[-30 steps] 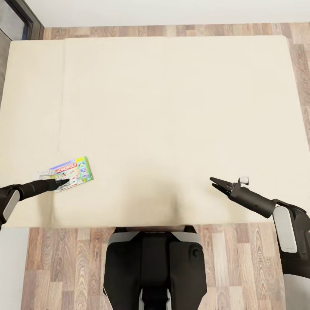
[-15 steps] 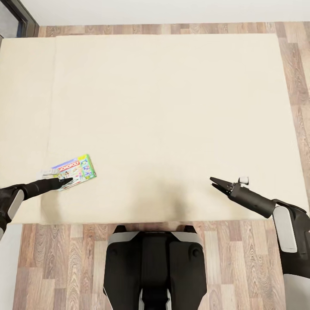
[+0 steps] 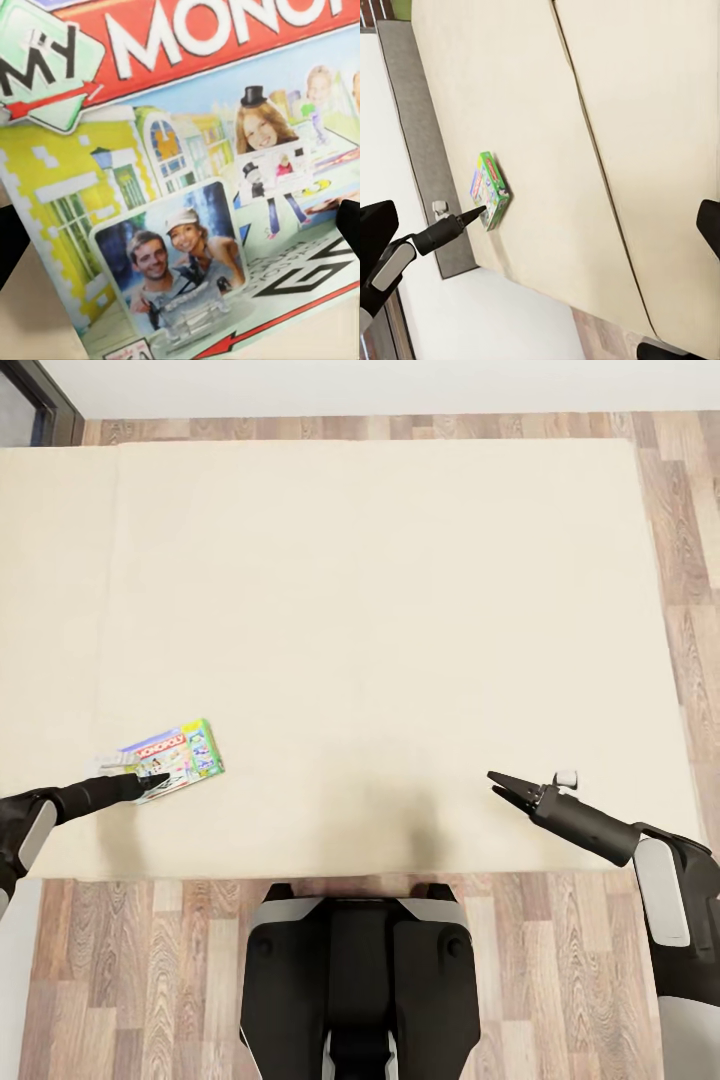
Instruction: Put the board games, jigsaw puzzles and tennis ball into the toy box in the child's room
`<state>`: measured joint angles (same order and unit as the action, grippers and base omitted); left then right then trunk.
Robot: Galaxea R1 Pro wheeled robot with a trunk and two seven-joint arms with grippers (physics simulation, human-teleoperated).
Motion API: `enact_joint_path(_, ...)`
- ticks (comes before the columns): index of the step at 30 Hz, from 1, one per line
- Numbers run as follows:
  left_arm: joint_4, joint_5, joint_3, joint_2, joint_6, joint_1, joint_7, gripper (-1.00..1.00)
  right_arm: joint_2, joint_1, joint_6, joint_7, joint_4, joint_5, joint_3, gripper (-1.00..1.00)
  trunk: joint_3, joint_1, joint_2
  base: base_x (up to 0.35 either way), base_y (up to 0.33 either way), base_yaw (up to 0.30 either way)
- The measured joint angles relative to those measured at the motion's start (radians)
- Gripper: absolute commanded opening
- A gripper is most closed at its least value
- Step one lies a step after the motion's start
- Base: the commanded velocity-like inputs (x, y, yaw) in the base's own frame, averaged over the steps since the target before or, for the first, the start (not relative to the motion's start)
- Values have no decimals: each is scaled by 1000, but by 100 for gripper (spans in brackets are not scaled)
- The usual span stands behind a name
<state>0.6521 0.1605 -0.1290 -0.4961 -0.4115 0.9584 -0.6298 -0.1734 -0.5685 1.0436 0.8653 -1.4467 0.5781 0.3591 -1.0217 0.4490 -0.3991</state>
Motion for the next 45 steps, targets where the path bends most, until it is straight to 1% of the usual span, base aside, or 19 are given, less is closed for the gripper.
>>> enact_joint_path(4, 0, -1, 3, 0, 0, 0, 0, 100, 0, 0, 0, 0, 0, 0, 0, 100, 0, 0, 0, 0, -202, 0)
enact_joint_path(5, 0, 2, 15, -4, -2, 0, 0, 100, 0, 0, 0, 0, 0, 0, 0, 100, 0, 0, 0, 0, -267, 0)
enact_joint_path(6, 1, -1, 18, -6, 0, 0, 1, 100, 0, 0, 0, 0, 0, 0, 1, 100, 0, 0, 0, 0, -276, 0)
enact_joint_path(9, 6, -7, 21, -1, -2, 0, 1, 100, 0, 0, 0, 0, 0, 0, 0, 100, 0, 0, 0, 0, -283, 0)
enact_joint_path(23, 11, -9, 24, 5, -6, -1, 0, 100, 0, 0, 0, 0, 0, 0, 1, 100, 0, 0, 0, 0, -291, 0)
enact_joint_path(45, 13, -10, 24, 7, -7, -1, 0, 100, 0, 0, 0, 0, 0, 0, 1, 100, 0, 0, 1, 0, -292, 0)
